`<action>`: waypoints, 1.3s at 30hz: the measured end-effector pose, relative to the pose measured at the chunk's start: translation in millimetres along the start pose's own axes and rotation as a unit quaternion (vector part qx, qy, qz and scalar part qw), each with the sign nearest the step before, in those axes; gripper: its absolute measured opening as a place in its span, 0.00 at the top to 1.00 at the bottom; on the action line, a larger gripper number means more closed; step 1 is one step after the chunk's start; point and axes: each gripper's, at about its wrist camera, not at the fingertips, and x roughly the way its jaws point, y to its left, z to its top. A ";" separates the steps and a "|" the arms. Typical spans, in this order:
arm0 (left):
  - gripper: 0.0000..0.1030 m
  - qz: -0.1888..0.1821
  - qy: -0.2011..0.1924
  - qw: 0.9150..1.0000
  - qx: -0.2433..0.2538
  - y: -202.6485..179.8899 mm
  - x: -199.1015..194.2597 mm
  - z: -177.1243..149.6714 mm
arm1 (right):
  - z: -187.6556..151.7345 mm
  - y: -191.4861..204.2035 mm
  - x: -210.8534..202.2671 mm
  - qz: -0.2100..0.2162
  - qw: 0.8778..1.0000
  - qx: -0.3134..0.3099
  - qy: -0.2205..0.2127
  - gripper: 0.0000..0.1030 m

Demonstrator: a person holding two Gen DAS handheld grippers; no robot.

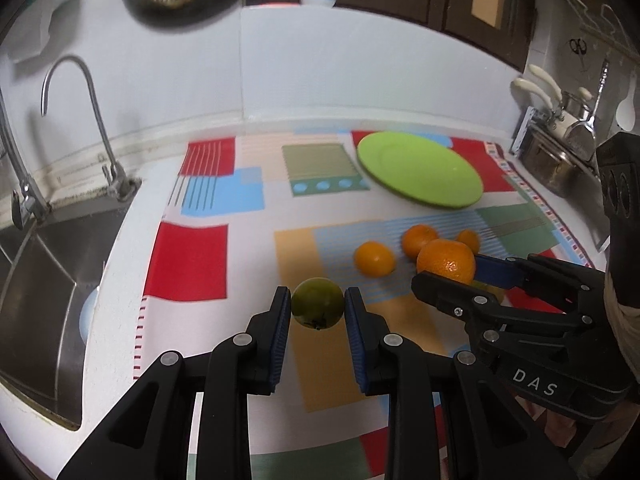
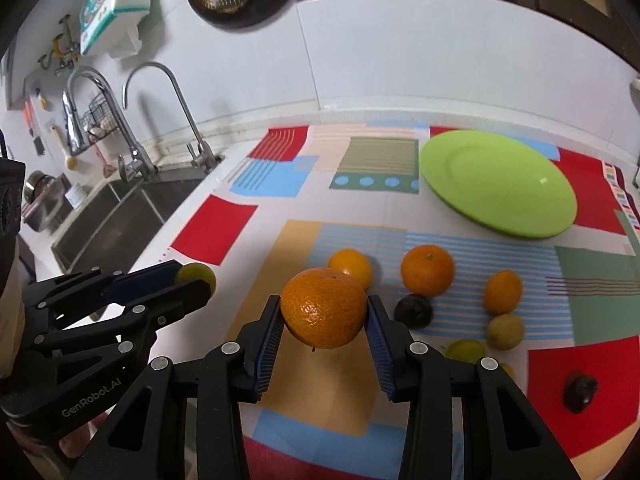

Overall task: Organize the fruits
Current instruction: 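Carry the lime and orange in both grippers over the green plate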

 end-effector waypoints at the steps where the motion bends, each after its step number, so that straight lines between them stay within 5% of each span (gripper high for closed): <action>1: 0.73 -0.001 -0.004 1.000 0.000 -4.4 -1.9 2.1 | 0.7 -2.0 -4.9 0.000 1.000 -0.003 -0.005 0.59; 23: 0.73 -0.036 -0.052 0.995 0.076 -72.7 13.1 68.3 | 35.2 -72.9 -47.8 -0.046 0.997 0.011 -0.064 0.59; 39: 0.73 -0.101 -0.031 0.983 0.153 -85.7 61.9 122.1 | 63.8 -95.2 -39.4 -0.122 0.986 0.083 -0.073 0.59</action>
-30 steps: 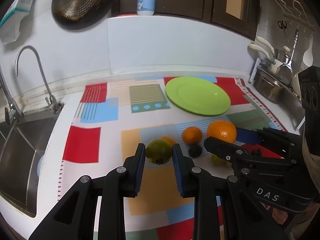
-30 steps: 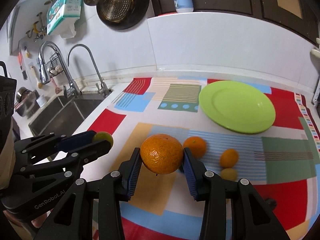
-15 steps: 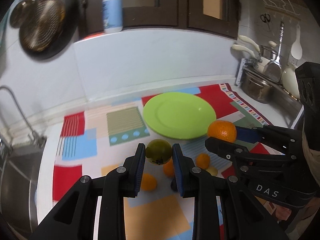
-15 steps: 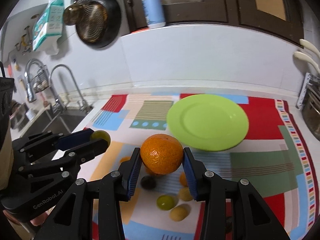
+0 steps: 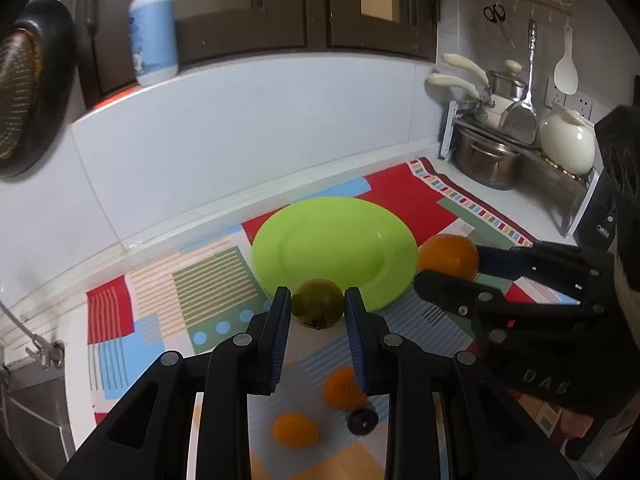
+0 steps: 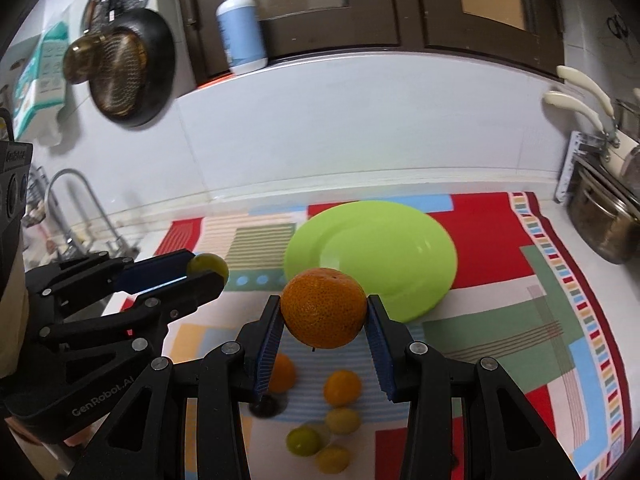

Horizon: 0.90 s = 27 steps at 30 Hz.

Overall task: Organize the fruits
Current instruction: 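Carry the lime and orange in both grippers over the green plate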

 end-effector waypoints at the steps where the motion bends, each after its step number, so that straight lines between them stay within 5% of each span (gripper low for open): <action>1: 0.73 -0.001 0.003 1.000 -0.003 0.6 3.4 1.8 | 3.2 -3.9 2.6 0.000 1.000 0.004 0.004 0.59; 27: 0.73 -0.014 0.139 0.987 -0.077 10.3 130.5 31.0 | 39.6 -71.7 120.9 0.022 0.990 -0.011 0.140 0.59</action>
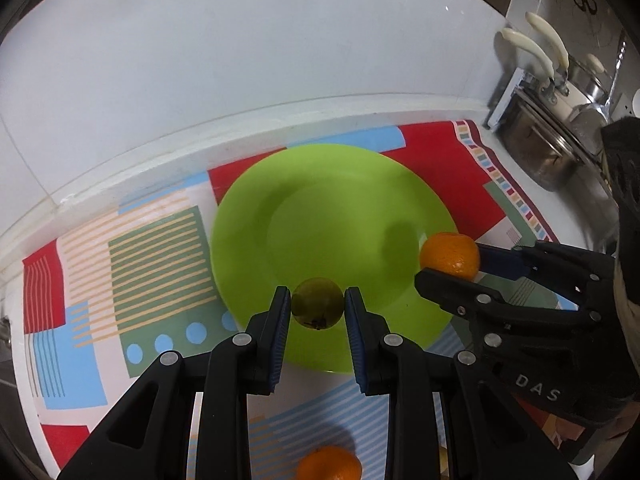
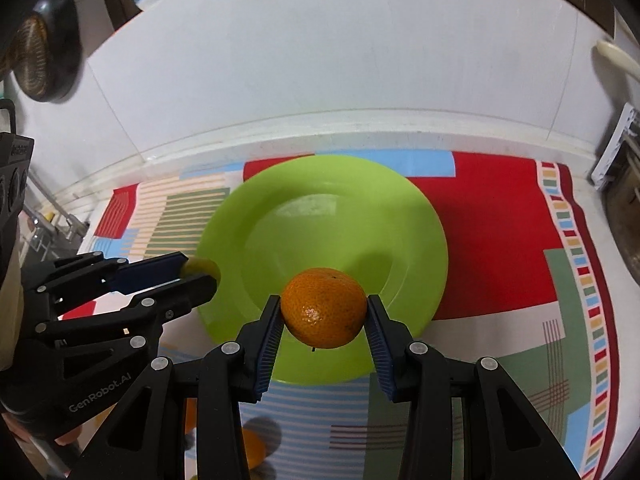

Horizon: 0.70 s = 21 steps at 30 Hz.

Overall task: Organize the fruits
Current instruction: 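Carry the lime and orange in both grippers over the green plate, then open both grippers to drop the lime and orange onto the plate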

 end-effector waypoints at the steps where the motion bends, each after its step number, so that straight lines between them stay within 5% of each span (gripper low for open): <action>1: 0.73 0.000 0.002 1.000 0.003 -0.7 1.4 0.8 | 0.0 -1.6 2.7 0.001 1.000 0.004 0.003 0.59; 11: 0.59 0.022 -0.024 0.999 0.006 -3.0 -18.0 1.3 | -0.8 -7.3 1.8 -0.001 1.000 0.009 -0.005 0.52; 21: 0.43 0.051 -0.104 0.993 0.009 -14.1 -86.0 -22.4 | -16.6 3.2 -56.4 -0.021 0.998 0.006 -0.064 0.52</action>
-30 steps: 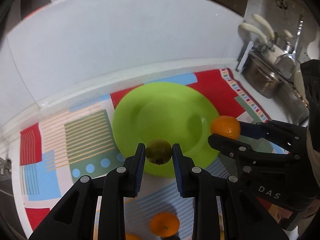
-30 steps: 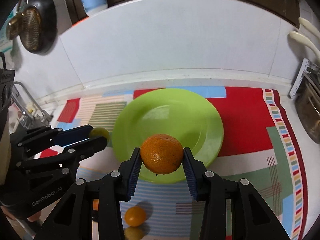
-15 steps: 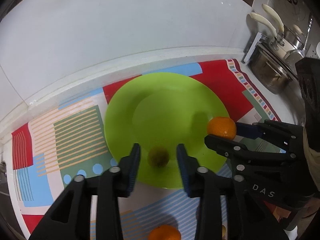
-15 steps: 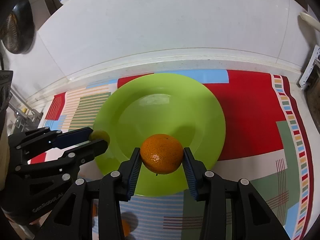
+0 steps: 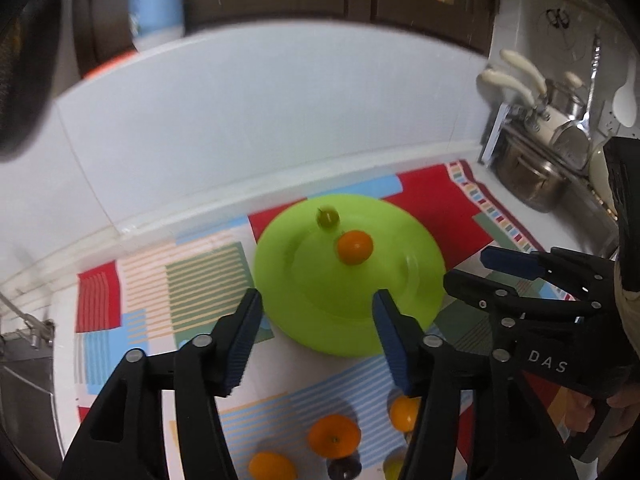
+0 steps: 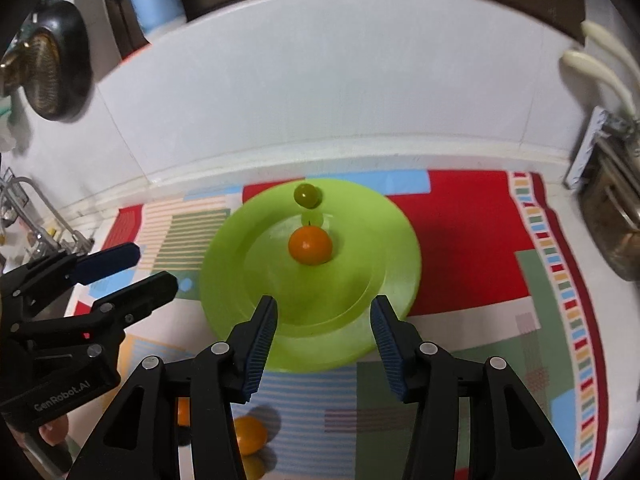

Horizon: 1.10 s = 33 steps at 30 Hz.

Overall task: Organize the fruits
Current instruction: 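Open both grippers to drop the lime and orange onto the plate, then move both open grippers back toward the remaining fruits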

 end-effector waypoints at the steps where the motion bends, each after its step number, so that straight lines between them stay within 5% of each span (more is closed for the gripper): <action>1: 0.42 0.002 -0.007 1.000 0.000 -0.8 -7.1 -1.4 | -2.0 1.4 -8.8 -0.002 1.000 -0.001 -0.009 0.51; 8: 0.29 0.004 -0.052 0.999 -0.008 -2.1 -54.6 -20.9 | -20.3 11.9 -58.0 -0.015 0.998 -0.008 -0.056 0.44; 14: 0.28 -0.001 -0.065 0.998 -0.016 -2.7 -79.4 -43.5 | -44.8 25.1 -89.0 -0.043 0.995 -0.029 -0.091 0.37; 33: 0.21 0.024 -0.077 0.997 -0.003 -10.5 -114.9 -116.7 | -120.0 43.5 -122.1 -0.075 0.990 -0.039 -0.114 0.34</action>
